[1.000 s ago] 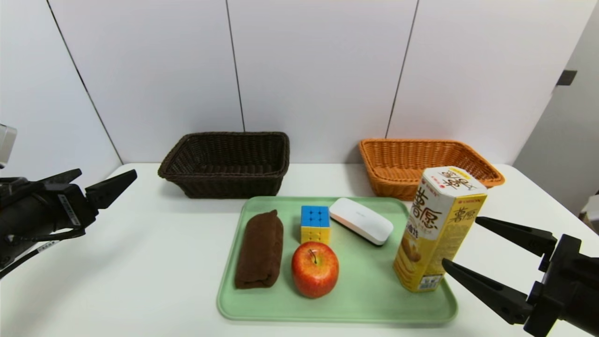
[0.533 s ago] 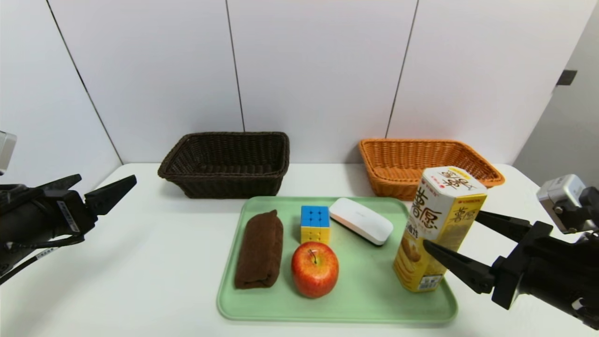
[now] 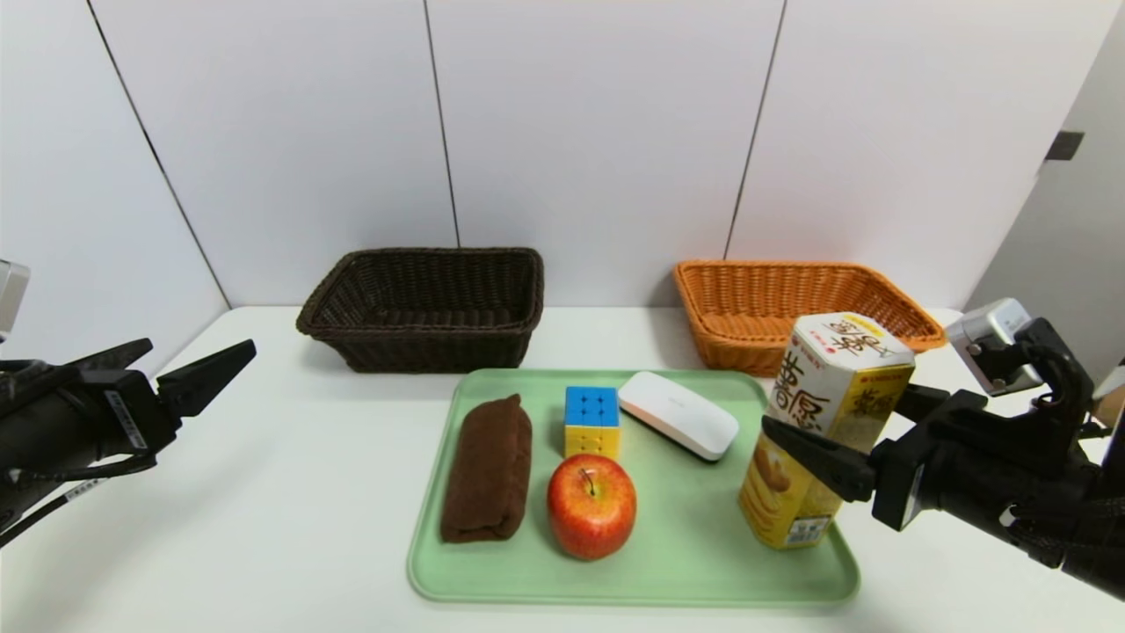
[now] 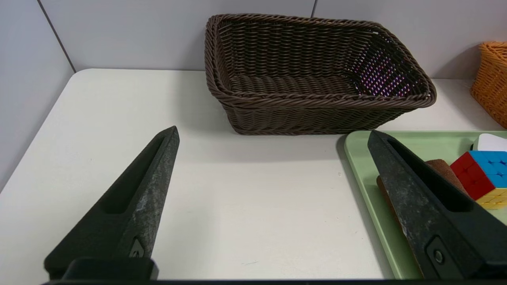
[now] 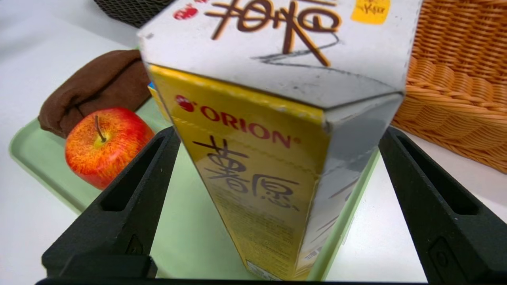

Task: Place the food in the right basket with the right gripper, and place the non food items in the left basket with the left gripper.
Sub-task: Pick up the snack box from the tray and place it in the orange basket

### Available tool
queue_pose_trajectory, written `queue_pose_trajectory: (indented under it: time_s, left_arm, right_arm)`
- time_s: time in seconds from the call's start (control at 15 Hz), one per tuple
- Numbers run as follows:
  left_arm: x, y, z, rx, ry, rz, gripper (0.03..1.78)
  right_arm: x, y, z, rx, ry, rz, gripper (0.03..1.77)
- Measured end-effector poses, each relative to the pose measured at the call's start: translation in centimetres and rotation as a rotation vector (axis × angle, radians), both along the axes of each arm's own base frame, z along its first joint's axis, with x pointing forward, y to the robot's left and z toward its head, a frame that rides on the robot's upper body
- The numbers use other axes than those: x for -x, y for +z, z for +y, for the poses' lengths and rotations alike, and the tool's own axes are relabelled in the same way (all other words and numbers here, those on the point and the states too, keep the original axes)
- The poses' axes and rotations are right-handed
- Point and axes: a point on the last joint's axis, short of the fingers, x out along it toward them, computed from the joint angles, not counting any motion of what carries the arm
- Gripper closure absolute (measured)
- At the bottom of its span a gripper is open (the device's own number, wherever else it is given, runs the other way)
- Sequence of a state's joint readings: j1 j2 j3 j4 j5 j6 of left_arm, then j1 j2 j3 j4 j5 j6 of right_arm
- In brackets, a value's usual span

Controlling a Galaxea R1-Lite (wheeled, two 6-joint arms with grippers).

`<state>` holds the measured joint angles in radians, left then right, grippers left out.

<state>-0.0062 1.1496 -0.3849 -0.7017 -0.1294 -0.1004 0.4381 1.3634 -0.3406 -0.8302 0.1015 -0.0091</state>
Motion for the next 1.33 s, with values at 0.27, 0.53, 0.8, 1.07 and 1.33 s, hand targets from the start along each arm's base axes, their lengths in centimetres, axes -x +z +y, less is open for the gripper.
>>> queue_pose_trajectory:
  time_s: [0.27,0.53,0.8,1.07,1.33]
  left_arm:
    - [0.0,0.1,0.0,0.011,0.001,-0.003,0.12]
    - [0.1,0.0,0.0,0.012,0.001,-0.001,0.12]
    - [0.4,-0.2,0.0,0.013,0.001,0.002,0.12]
    - [0.5,-0.2,0.0,0.013,0.001,0.0,0.12]
    - [0.7,-0.1,0.0,0.013,0.003,-0.007,0.12]
  right_arm:
    - [-0.1,-0.2,0.1,0.004,-0.002,0.008,0.54]
    - [0.0,-0.4,0.0,0.006,0.001,0.015,0.93]
    - [1.2,1.5,0.5,-0.029,0.05,-0.052,0.95]
    - [1.3,7.0,0.4,-0.11,0.051,-0.192,0.95]
    - [-1.8,10.9,-2.8,-0.148,-0.14,-0.293,0.95]
